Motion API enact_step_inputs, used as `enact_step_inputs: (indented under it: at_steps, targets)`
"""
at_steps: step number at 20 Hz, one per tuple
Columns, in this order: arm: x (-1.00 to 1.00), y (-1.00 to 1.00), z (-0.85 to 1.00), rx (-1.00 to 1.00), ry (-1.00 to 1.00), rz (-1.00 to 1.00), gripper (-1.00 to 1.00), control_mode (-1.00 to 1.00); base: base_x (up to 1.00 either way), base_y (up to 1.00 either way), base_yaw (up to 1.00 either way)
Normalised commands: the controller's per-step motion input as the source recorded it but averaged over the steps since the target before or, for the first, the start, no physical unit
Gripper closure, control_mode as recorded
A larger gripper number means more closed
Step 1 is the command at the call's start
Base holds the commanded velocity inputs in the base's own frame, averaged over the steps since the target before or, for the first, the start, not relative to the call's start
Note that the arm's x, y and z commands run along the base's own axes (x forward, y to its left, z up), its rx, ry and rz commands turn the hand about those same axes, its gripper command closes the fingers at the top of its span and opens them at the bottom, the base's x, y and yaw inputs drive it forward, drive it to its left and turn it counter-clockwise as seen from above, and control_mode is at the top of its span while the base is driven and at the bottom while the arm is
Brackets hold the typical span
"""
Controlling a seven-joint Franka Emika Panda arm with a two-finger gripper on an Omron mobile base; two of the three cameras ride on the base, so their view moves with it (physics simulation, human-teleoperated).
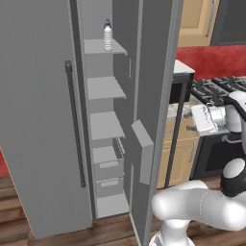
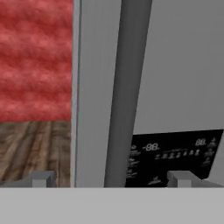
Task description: Take the bottled waters from the counter and place them in the freezer to freeze. Close the freezer door after placing the bottles.
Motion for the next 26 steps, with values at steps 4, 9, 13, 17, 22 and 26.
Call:
enact_step_inputs:
  at_steps: [4, 9, 13, 17, 22, 26]
  targets:
    - [0.02, 0.0, 0.0, 0.0, 0.0, 0.03, -1.0, -1.0, 0.0, 0.0, 0.0]
    - [0.0, 0.0, 0.0, 0.0, 0.0, 0.03, -1.0, -1.0, 0.0, 0.0, 0.0]
    - [0.0, 0.01, 0.0, 0.0, 0.0, 0.02, -1.0, -1.0, 0.0, 0.0, 0.0]
    - [0.0, 0.07, 0.0, 0.0, 0.0, 0.01, -1.0, -1.0, 0.0, 0.0, 0.0]
    - [0.0, 0.26, -0.01, 0.0, 0.0, 0.02, -1.0, -1.0, 0.0, 0.0, 0.0]
    - [0.0, 0.44, -0.02, 0.0, 0.0, 0.03, -1.0, -1.0, 0.0, 0.0, 0.0]
